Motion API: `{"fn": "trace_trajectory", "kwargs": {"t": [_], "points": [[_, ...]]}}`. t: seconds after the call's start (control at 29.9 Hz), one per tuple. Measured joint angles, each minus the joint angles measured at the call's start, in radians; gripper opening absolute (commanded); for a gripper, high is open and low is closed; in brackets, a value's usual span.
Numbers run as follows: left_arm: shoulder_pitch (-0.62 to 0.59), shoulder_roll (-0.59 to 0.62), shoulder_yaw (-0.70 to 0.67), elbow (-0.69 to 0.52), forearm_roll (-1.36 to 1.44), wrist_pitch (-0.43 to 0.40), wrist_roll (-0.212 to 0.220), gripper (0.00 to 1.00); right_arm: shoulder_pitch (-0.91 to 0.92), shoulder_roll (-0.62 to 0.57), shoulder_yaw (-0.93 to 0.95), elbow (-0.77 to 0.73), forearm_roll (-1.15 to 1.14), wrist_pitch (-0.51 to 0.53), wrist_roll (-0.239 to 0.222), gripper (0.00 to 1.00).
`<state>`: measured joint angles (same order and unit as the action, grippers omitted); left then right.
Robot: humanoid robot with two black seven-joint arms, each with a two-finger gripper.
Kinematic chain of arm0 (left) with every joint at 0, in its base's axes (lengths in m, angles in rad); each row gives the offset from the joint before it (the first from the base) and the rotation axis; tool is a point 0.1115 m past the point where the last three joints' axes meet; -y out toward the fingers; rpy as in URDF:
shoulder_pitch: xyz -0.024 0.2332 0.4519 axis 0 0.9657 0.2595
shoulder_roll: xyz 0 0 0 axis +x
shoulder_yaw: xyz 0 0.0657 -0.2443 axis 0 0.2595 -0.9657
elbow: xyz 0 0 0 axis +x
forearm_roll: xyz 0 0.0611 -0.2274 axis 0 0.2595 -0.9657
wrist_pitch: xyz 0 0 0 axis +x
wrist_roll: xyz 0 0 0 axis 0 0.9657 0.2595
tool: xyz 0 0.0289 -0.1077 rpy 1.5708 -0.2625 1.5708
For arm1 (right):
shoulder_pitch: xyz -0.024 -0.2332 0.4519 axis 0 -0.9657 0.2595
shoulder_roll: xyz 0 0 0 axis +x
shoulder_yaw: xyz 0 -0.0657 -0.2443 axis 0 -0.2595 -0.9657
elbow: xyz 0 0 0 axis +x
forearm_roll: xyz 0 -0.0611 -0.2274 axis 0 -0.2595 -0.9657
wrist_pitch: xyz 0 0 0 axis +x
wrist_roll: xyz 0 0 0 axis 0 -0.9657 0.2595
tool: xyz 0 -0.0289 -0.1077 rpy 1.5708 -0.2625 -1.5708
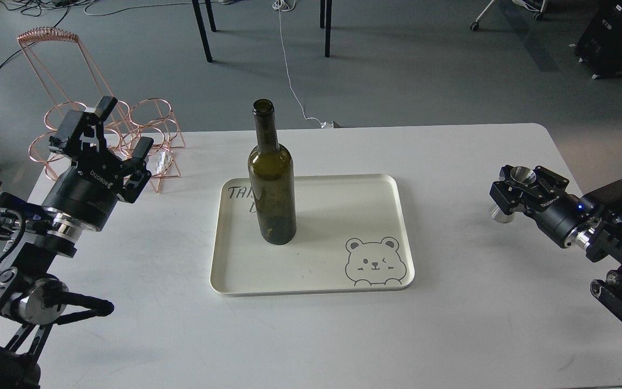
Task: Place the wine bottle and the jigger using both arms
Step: 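Lift the jigger off the tray and carry it away from the bottle, then set the jigger on the table beside the tray and release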
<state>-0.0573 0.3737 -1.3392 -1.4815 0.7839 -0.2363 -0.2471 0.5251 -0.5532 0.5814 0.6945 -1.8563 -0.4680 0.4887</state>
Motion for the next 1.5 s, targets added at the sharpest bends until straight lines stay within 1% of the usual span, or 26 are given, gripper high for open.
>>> {"fn": "trace_trajectory", "kwargs": {"t": [0.23, 0.3, 0.43, 0.57, 0.6, 0.63, 0.73, 0.8, 0.94, 1.07, 1.17, 1.27, 1.5], "points": [[-0.001, 0.001, -0.001, 0.000, 0.000, 0.000, 0.000, 0.98, -0.003, 0.016, -0.009, -0.020, 0.021, 0.000, 0.000, 0.14], [-0.001, 0.001, -0.002, 0.000, 0.000, 0.000, 0.000, 0.98, -0.003, 0.016, -0.031, -0.023, 0.039, 0.000, 0.000, 0.16], [-0.001, 0.001, -0.002, 0.000, 0.000, 0.000, 0.000, 0.98, -0.004, 0.017, -0.083, -0.023, 0.104, -0.002, 0.000, 0.18], [-0.001, 0.001, -0.002, 0.000, 0.000, -0.001, -0.001, 0.98, -0.004, 0.017, -0.125, -0.024, 0.152, -0.016, 0.000, 0.25], [-0.001, 0.001, -0.002, 0.000, 0.000, -0.001, -0.001, 0.98, -0.003, 0.017, -0.132, -0.024, 0.158, -0.018, 0.000, 0.28], [-0.001, 0.001, -0.002, 0.000, 0.000, -0.001, -0.001, 0.98, -0.003, 0.017, -0.135, -0.024, 0.161, -0.019, 0.000, 0.34], [-0.001, 0.001, -0.002, 0.000, 0.000, -0.002, -0.001, 0.98, -0.001, 0.017, -0.139, -0.023, 0.164, -0.021, 0.000, 0.57], [-0.002, 0.001, -0.002, 0.000, 0.000, -0.003, -0.001, 0.98, -0.001, 0.016, -0.141, -0.020, 0.164, -0.021, 0.000, 0.69], [-0.002, 0.001, -0.001, 0.000, 0.000, -0.004, -0.001, 0.98, 0.002, 0.015, -0.145, -0.014, 0.165, -0.021, 0.000, 0.83], [-0.002, 0.001, -0.001, 0.000, 0.000, -0.004, -0.001, 0.98, 0.000, 0.007, -0.147, -0.007, 0.164, -0.021, 0.000, 0.93], [-0.002, 0.001, -0.001, -0.001, 0.000, -0.005, -0.001, 0.98, -0.003, -0.001, -0.148, 0.000, 0.164, -0.021, 0.000, 0.94], [-0.003, 0.001, -0.001, -0.003, 0.000, -0.005, -0.001, 0.98, -0.011, -0.035, -0.161, 0.030, 0.166, -0.021, 0.000, 0.94], [-0.003, 0.002, 0.000, -0.007, 0.001, -0.005, -0.001, 0.98, -0.067, -0.170, -0.183, 0.191, 0.172, -0.021, 0.000, 0.97]]}}
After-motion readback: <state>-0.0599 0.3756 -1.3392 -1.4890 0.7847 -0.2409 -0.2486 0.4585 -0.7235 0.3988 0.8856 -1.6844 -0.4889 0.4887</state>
